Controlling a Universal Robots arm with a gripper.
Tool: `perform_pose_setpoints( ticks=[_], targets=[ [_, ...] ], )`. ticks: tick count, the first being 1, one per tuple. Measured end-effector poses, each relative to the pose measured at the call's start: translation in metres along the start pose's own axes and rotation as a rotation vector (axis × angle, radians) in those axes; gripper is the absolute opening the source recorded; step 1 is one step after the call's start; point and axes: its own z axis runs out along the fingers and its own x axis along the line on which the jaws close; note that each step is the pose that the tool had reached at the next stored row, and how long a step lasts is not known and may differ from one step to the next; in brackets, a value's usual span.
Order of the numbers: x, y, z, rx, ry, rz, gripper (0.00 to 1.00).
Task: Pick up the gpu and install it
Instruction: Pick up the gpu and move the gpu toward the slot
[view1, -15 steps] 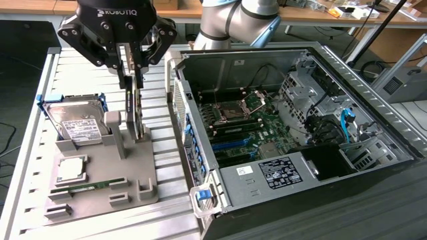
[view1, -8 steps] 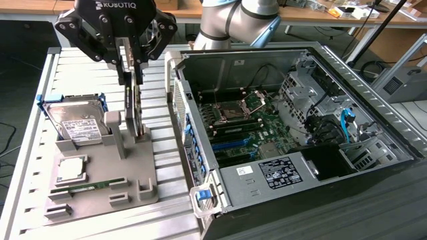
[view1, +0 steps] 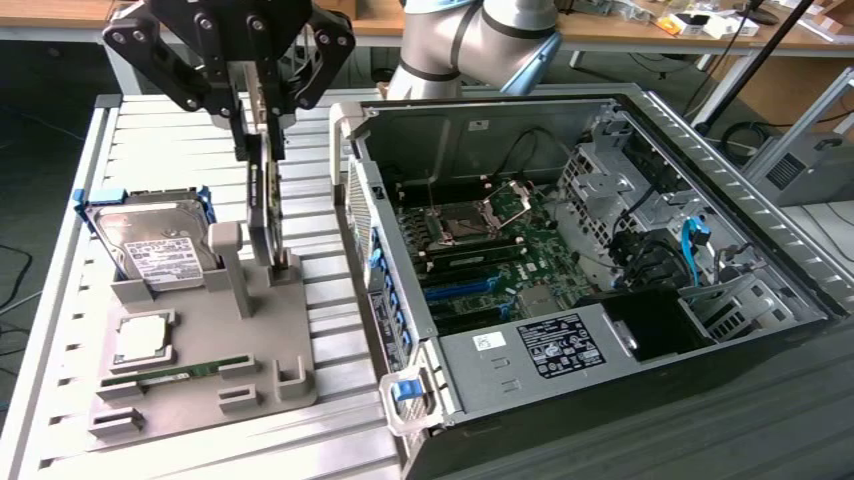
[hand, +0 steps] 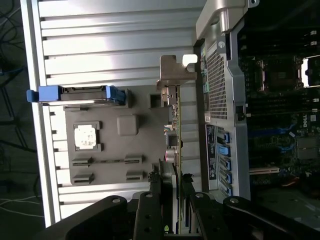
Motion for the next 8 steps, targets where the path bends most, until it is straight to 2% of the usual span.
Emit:
perform_pose_setpoints(
  ticks=[8],
  targets=[
    [-0.0002, 0.0000, -0.0075, 0.0000, 0.0000, 0.000, 0.27]
  ],
)
